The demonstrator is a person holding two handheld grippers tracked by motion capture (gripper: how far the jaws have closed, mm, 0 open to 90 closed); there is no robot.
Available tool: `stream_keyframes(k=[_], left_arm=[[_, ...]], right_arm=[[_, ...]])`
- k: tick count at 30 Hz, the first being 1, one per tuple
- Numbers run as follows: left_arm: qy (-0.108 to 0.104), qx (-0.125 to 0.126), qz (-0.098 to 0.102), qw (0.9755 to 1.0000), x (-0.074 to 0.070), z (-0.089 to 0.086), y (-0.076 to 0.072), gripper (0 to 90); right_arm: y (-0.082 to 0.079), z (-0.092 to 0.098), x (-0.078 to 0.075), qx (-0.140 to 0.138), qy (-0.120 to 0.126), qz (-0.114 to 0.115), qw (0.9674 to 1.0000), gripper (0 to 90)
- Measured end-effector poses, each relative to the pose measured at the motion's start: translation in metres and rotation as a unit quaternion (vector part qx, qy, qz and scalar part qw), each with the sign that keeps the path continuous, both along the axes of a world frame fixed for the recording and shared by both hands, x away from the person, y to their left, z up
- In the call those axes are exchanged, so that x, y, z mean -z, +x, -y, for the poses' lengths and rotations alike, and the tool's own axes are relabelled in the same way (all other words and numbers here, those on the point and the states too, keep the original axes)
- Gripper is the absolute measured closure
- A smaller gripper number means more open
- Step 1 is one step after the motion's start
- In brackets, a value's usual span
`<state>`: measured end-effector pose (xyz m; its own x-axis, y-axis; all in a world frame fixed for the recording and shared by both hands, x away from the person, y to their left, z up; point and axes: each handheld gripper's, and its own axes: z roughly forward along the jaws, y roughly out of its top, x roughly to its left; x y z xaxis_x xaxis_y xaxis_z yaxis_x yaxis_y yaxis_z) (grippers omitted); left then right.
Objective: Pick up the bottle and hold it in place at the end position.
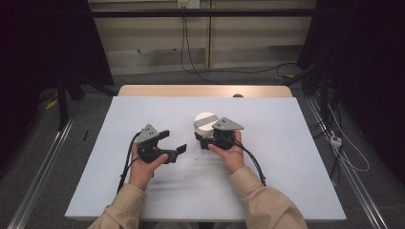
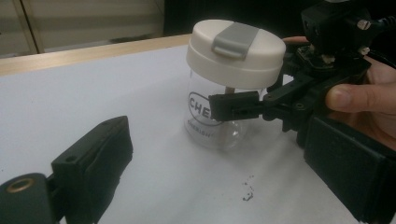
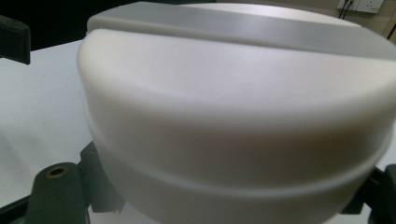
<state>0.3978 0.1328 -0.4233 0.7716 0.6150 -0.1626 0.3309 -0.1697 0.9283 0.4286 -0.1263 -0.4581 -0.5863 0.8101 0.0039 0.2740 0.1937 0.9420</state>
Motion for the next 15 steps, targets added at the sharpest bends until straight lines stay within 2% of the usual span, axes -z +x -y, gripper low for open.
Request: stream_keyframes(k=[3, 5, 15], left_arm=[[0.001, 0.003, 0.004, 1.0000, -0.0015, 0.0007, 0.0017, 8.9], [-0.006, 0.000, 0.003, 1.0000, -0.0018, 0.0016, 0.0025, 10.1], [-0.002, 0.002, 0.006, 1.0000, -0.0037, 0.0052, 0.0055, 11.1]], right_arm=[[0.0001, 0.0000, 0.0001, 0.000, 0.000, 0.000, 1.0000, 18.5], [0.0001, 0.0001, 0.0001, -0.001, 0.000, 0.000, 1.0000, 18.5], [0.0001, -0.0002, 0.0000, 0.001, -0.001, -0.001, 1.0000, 18.4]])
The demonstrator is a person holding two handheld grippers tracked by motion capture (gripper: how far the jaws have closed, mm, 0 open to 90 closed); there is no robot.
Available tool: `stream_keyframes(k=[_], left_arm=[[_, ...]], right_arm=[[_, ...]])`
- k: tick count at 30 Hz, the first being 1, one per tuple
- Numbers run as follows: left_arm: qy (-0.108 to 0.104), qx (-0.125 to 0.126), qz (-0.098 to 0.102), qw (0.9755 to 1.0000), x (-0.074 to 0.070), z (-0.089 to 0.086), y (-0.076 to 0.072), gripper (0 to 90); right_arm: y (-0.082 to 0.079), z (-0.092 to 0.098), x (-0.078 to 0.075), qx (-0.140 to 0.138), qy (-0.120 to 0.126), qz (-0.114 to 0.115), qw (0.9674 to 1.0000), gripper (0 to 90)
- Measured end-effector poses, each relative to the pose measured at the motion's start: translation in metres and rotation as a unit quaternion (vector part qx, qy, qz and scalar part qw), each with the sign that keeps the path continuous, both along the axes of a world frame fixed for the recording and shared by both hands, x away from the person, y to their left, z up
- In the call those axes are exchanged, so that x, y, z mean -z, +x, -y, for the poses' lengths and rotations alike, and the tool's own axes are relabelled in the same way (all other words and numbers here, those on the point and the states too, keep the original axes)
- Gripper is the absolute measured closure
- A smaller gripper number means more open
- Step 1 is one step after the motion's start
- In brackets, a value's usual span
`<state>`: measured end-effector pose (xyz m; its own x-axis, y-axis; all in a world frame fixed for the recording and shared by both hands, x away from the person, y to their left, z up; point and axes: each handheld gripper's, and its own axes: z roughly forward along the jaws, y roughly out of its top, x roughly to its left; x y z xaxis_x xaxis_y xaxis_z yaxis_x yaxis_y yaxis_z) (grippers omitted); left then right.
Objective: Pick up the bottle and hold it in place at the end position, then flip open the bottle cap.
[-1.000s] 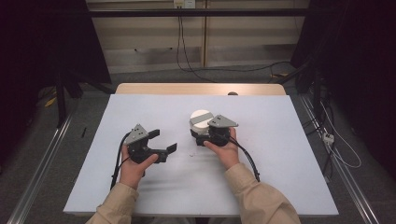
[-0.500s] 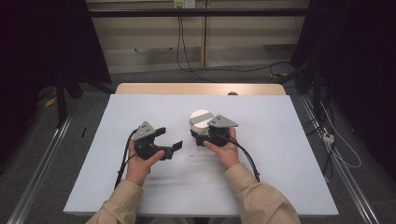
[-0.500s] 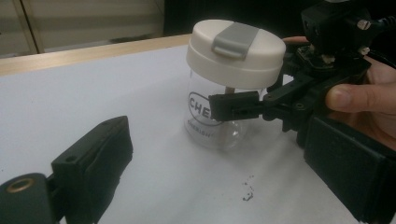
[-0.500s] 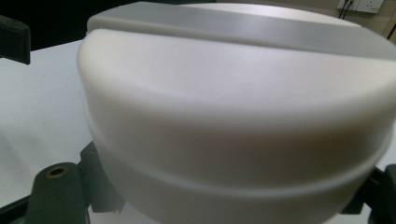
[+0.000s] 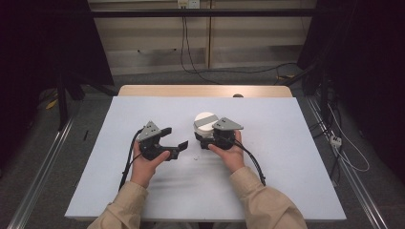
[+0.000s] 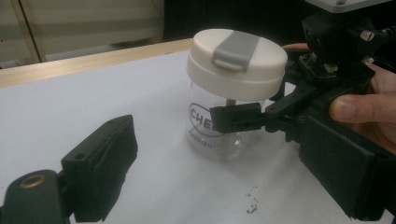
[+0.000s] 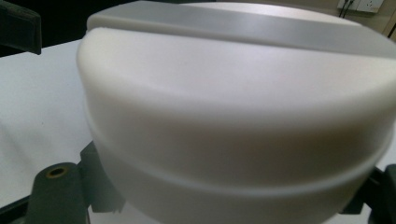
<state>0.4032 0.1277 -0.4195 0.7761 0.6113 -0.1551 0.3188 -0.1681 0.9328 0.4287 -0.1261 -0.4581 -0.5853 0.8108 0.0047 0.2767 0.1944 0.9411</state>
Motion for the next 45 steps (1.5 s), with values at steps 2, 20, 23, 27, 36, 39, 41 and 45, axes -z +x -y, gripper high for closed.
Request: stream_keyframes(k=[2, 20, 23, 27, 36, 39, 41, 45], left_arm=[[0.000, 0.001, -0.001, 1.0000, 0.000, 0.001, 0.000, 11.7], [-0.003, -0.001, -0.005, 1.0000, 0.001, 0.004, 0.005, 22.6], [-0.001, 0.002, -0.006, 1.0000, 0.000, 0.005, 0.006, 25.8], [0.002, 0.008, -0.006, 0.9999, -0.001, 0.008, 0.007, 30.9], [0.011, 0.014, -0.018, 0.9997, 0.000, 0.014, 0.013, 47.2], [0.014, 0.016, -0.019, 0.9996, 0.000, 0.016, 0.014, 52.3], [0.015, 0.018, -0.023, 0.9995, 0.001, 0.016, 0.016, 55.4], [0.018, 0.021, -0.025, 0.9993, 0.003, 0.017, 0.017, 62.6]], right_arm=[[0.000, 0.000, 0.000, 0.000, 0.000, 0.000, 1.0000, 18.4], [0.000, 0.000, 0.000, 0.000, -0.001, 0.000, 1.0000, 18.4], [0.000, 0.000, 0.000, 0.000, -0.001, -0.001, 1.0000, 18.4], [0.000, 0.000, 0.000, 0.000, -0.001, -0.001, 1.0000, 18.5], [0.000, 0.000, 0.000, 0.000, -0.001, -0.001, 1.0000, 18.5], [0.000, 0.000, 0.000, 0.000, -0.001, -0.001, 1.0000, 18.4], [0.000, 0.000, 0.000, 0.000, -0.001, -0.001, 1.0000, 18.4], [0.000, 0.000, 0.000, 0.000, -0.001, -0.001, 1.0000, 18.4]])
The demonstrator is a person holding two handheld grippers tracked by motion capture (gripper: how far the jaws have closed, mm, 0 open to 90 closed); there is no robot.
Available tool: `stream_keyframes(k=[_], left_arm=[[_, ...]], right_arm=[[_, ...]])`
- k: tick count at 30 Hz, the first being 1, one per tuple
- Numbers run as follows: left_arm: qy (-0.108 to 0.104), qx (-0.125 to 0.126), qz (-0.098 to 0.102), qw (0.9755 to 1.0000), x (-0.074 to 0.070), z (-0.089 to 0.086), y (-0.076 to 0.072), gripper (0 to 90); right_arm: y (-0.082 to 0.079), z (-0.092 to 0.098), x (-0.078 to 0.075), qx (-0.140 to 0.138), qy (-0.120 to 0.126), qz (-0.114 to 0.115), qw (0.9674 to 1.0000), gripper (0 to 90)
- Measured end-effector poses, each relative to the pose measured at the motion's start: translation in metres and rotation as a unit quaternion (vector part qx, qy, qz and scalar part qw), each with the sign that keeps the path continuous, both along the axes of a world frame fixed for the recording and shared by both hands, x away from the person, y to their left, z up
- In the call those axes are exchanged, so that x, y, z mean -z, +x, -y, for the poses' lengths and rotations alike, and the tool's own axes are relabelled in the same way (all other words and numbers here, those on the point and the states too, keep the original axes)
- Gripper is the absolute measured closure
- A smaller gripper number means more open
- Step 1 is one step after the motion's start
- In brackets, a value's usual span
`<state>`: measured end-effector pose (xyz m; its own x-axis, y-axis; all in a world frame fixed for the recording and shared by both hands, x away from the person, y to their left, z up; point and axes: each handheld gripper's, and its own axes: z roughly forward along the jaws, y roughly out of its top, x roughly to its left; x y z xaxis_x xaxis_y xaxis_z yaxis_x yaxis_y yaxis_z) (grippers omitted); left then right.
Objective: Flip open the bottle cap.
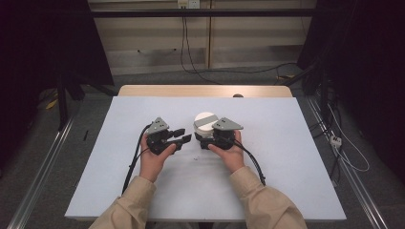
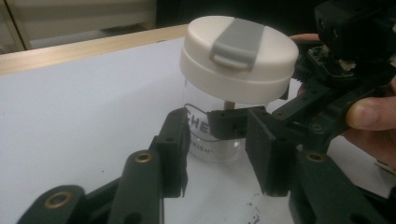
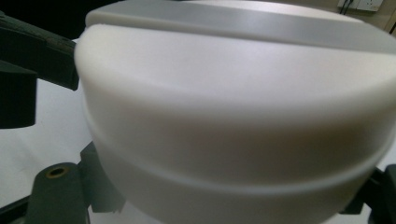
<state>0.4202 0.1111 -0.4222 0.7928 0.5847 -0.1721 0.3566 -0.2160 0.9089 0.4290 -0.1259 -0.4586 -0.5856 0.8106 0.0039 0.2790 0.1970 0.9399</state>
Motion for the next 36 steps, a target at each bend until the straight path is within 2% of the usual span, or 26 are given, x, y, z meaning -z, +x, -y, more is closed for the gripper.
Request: stream_keyframes(k=[8, 14, 17, 31, 36], left_arm=[[0.000, 0.020, 0.004, 0.9998, -0.007, 0.004, 0.002, 79.3], [0.001, 0.030, -0.005, 0.9995, -0.011, 0.009, 0.003, 90.0], [0.013, 0.027, -0.005, 0.9995, -0.011, 0.010, 0.004, 90.0], [0.020, 0.024, -0.006, 0.9995, -0.015, 0.017, 0.012, 90.0], [0.016, 0.019, -0.008, 0.9996, -0.015, 0.016, 0.013, 90.0]], right_arm=[[0.000, 0.000, 0.000, 0.000, 0.000, 0.000, 1.0000, 18.4], [0.000, 0.000, 0.000, 0.000, 0.000, 0.000, 1.0000, 18.5], [0.000, 0.000, 0.000, 0.000, -0.001, 0.000, 1.0000, 18.4], [0.000, 0.000, 0.000, 0.000, -0.001, -0.001, 1.0000, 18.5], [0.000, 0.000, 0.001, 0.000, -0.001, -0.001, 1.0000, 18.5]])
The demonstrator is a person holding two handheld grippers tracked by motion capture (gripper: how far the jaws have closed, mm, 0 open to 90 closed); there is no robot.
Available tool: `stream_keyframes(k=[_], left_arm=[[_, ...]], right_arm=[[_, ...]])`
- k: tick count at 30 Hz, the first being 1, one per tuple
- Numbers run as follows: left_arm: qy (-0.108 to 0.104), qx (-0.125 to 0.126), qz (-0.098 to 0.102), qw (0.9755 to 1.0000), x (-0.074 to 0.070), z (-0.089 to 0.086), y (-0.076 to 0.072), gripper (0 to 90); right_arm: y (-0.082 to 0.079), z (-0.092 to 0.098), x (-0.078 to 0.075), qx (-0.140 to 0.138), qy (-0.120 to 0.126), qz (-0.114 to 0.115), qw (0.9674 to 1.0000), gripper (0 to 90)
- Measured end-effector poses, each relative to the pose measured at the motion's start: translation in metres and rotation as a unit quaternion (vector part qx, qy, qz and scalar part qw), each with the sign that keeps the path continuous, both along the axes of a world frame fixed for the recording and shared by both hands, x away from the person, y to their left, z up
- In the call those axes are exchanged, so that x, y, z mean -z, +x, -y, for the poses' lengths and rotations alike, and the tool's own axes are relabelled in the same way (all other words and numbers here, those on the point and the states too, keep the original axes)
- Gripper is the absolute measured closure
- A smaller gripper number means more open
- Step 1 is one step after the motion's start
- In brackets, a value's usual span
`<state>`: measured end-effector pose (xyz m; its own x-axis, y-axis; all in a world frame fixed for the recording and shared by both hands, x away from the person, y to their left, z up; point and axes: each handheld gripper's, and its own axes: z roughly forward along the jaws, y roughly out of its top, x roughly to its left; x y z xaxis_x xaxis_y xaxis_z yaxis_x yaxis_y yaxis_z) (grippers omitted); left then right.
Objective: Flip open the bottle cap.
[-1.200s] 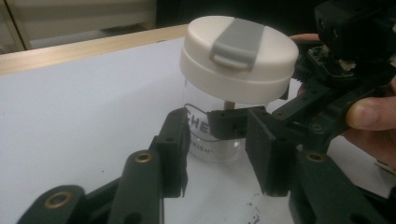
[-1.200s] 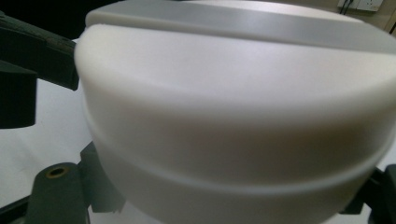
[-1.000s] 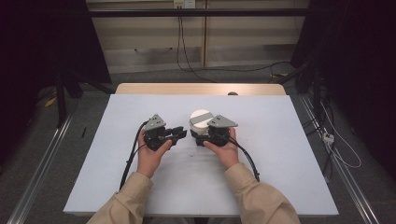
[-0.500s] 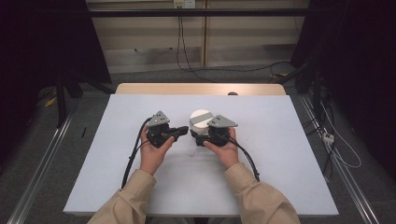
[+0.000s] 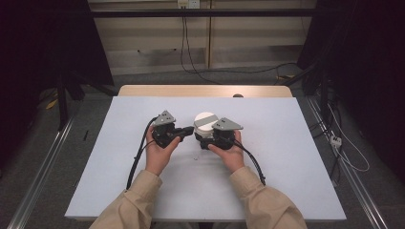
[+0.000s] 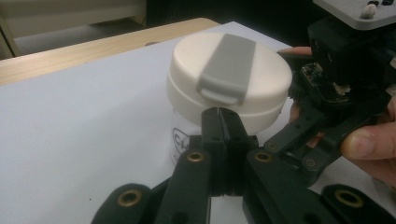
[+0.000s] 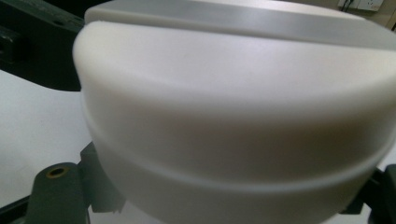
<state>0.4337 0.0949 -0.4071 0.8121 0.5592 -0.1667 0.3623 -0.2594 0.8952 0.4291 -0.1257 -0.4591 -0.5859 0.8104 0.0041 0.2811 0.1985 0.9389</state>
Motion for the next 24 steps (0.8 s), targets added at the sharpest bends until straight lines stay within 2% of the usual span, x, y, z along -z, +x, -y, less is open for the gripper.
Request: stream_keyframes(k=[8, 12, 24], left_arm=[[-0.005, -0.004, -0.003, 1.0000, 0.0001, 0.0004, 0.0019, 90.0], [0.000, -0.003, -0.001, 1.0000, -0.0015, 0.0015, 0.0026, 90.0], [-0.011, -0.001, 0.001, 0.9999, -0.0087, 0.0023, 0.0045, 90.0]], right_arm=[[0.0000, 0.0000, 0.0002, 0.000, 0.000, 0.000, 1.0000, 18.5], [0.0003, 0.0002, 0.0004, -0.001, 0.001, 0.000, 1.0000, 18.5], [0.0003, 0.0000, 0.0007, -0.001, -0.001, 0.001, 1.0000, 18.5]])
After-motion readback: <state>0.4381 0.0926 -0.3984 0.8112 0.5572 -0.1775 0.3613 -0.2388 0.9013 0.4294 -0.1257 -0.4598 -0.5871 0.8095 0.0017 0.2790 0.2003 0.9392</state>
